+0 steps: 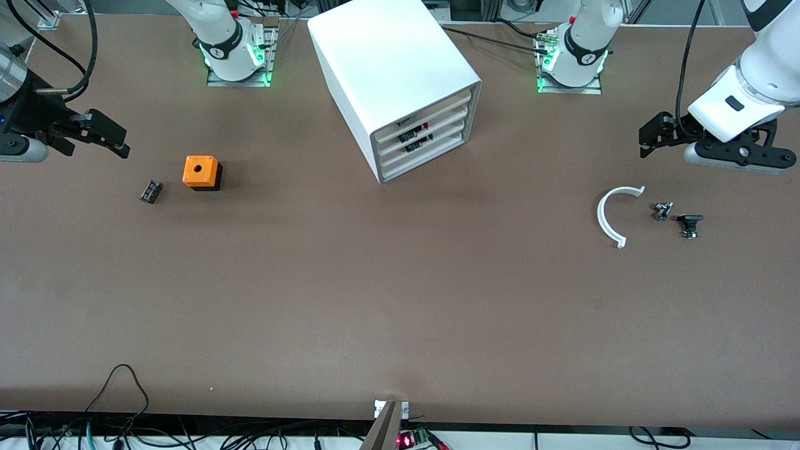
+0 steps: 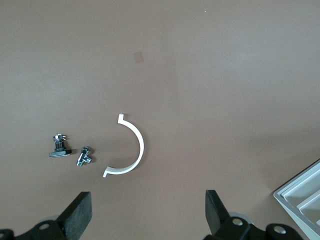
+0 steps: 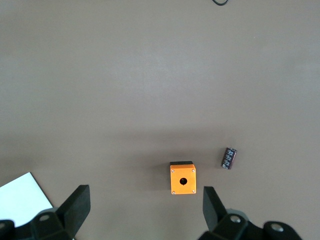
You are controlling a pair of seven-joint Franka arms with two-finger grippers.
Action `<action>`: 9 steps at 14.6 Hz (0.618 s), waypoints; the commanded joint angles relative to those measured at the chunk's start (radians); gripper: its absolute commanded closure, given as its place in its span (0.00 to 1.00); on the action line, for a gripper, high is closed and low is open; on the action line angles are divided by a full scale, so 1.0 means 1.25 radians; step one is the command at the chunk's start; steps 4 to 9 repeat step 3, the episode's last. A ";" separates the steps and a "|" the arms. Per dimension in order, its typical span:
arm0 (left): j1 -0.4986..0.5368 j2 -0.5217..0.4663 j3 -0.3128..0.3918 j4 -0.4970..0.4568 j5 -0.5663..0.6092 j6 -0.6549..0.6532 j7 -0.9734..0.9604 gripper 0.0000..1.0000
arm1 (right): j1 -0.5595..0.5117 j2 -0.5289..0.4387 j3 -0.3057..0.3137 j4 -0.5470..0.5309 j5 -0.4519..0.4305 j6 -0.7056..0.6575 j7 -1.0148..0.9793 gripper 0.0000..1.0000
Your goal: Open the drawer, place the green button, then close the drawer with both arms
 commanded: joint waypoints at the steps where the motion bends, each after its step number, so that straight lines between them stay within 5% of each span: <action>1: -0.003 0.039 0.004 0.054 -0.006 -0.020 0.022 0.00 | -0.006 -0.006 -0.002 0.010 0.010 -0.006 -0.009 0.00; 9: -0.003 0.040 0.003 0.055 0.009 -0.016 0.021 0.00 | -0.006 -0.005 -0.003 0.010 0.009 -0.008 -0.007 0.00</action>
